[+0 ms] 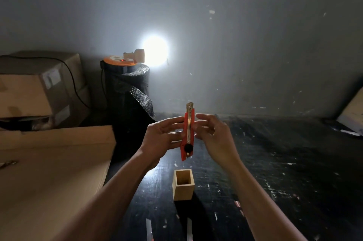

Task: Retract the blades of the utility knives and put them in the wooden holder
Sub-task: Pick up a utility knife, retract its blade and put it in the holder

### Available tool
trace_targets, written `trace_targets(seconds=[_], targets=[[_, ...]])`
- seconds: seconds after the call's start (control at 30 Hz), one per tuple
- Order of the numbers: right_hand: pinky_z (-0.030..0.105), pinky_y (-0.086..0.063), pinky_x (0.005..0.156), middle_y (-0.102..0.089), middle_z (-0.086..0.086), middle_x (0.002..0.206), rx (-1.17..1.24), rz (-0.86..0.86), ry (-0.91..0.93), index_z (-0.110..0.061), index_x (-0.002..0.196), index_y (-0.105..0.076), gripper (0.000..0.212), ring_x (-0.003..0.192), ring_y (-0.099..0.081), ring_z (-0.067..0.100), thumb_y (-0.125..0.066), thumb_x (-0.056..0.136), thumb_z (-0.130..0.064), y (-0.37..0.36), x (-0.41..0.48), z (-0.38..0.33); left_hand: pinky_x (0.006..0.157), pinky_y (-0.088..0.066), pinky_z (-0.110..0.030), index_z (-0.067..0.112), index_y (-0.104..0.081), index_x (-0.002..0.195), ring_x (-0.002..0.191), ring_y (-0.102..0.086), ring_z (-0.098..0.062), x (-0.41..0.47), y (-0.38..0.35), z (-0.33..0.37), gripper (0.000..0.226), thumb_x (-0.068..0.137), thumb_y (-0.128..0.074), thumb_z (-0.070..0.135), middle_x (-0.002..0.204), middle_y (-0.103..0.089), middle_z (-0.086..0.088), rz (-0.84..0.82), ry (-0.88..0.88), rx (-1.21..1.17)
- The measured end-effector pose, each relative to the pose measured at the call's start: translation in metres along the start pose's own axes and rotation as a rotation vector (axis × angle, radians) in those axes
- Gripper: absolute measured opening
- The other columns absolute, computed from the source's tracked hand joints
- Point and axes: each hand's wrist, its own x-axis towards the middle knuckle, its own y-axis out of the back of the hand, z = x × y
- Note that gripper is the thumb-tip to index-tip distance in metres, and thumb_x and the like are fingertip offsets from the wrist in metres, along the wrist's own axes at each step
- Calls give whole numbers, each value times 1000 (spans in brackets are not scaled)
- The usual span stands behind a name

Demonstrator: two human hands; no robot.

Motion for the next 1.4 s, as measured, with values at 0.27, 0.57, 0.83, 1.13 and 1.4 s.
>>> trace_targets(seconds=[0.27,0.57,0.83,1.13,1.4], targets=[[22,-62,70,-76,-2,99,112,-107,-59,-12,111,-71,19,88,-77,15,-71,93,-17,-2,30,28,71,-66,-32,10,-75,114,86,-81,-24,14,-1,-34,36,87,-68,-14,98,-83,-6,17,94,-49],[46,-65,80,-73,16,94,150,-84,-239,-11,106,-68,17,92,-75,31,-71,91,-3,-28,46,126,95,-60,-37,10,-69,128,109,-73,-22,35,12,-166,44,85,-80,10,124,-75,-11,162,277,465],[42,-62,79,-73,-3,89,-98,-85,-381,-22,95,-66,15,86,-71,14,-74,88,-10,-61,42,216,118,-40,-47,15,-18,162,148,-40,-31,45,-2,-247,121,69,-93,30,161,-40,-14,-4,459,687],[34,-58,74,-75,-5,84,-205,-219,-468,-24,87,-68,10,80,-72,16,-77,83,-23,-93,26,259,73,-41,2,5,-55,136,86,-57,4,48,-4,-264,70,74,-87,14,96,-56,27,-39,369,679],[33,-55,78,-74,6,94,-375,-232,-467,-16,94,-69,18,88,-68,25,-61,84,-4,-105,14,267,69,-36,10,7,-55,140,69,-47,39,46,-4,-266,74,75,-89,13,96,-58,28,-37,385,587]])
